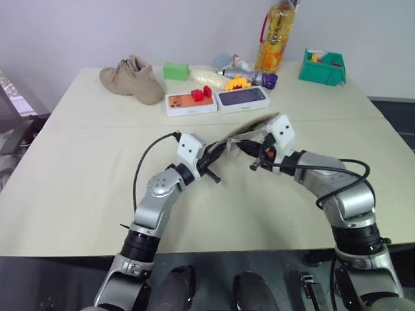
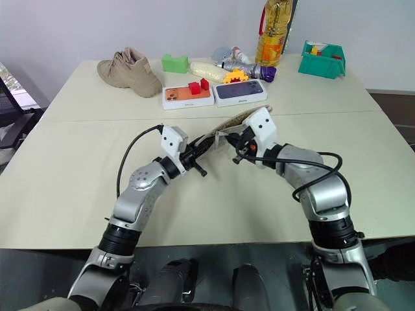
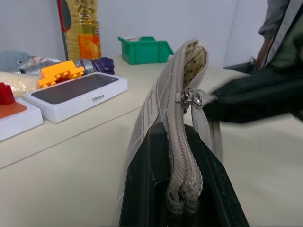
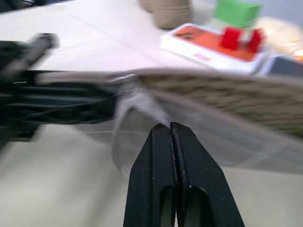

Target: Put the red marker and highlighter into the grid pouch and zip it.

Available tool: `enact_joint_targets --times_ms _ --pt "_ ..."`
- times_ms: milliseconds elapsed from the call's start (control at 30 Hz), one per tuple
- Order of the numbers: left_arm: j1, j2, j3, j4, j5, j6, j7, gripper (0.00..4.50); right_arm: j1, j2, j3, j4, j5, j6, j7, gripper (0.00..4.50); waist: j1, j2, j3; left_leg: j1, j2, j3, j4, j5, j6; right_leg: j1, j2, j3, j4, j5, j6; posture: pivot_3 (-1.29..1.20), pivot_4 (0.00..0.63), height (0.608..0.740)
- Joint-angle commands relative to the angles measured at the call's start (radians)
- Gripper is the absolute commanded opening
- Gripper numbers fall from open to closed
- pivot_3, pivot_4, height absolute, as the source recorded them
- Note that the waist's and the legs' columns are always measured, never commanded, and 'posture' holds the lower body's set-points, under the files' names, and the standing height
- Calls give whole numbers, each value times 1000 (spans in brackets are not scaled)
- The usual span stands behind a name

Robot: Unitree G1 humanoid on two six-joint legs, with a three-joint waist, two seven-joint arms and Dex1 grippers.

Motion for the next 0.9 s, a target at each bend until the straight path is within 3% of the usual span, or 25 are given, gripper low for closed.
enact_joint_targets --times_ms 33,467,633,700,800,900 --pt "25 35 1 -35 22 -40 -11 0 -53 -46 -81 53 -45 -63 -43 54 0 0 0 0 0 0 0 0 0 0 0 0 0 0 0 0 150 739" --pt "106 143 -2 -53 54 -95 -24 0 -141 -136 -151 273 -168 -167 -166 54 -22 0 0 0 0 0 -1 0 0 0 0 0 0 0 0 0 150 739" --pt "128 160 -9 -69 39 -77 -49 0 -29 -200 -90 173 -96 -158 48 54 -22 1 0 0 1 1 -2 0 0 0 0 0 0 0 0 0 150 739" --pt "135 168 -11 -78 34 -73 -62 0 11 -215 -95 140 -67 -137 97 567 -23 1 0 0 1 0 -2 0 0 0 0 0 -1 0 0 0 150 739" --pt "168 195 8 -119 2 -26 -88 1104 111 -251 -122 77 -10 -130 193 1835 -23 1 0 1 1 1 -1 0 0 0 0 0 0 0 0 0 150 739" --pt "210 223 36 -153 -11 9 -81 2580 180 -263 -154 52 12 -121 205 3413 -22 1 0 1 1 0 -1 0 1 0 0 0 0 0 0 0 150 739"
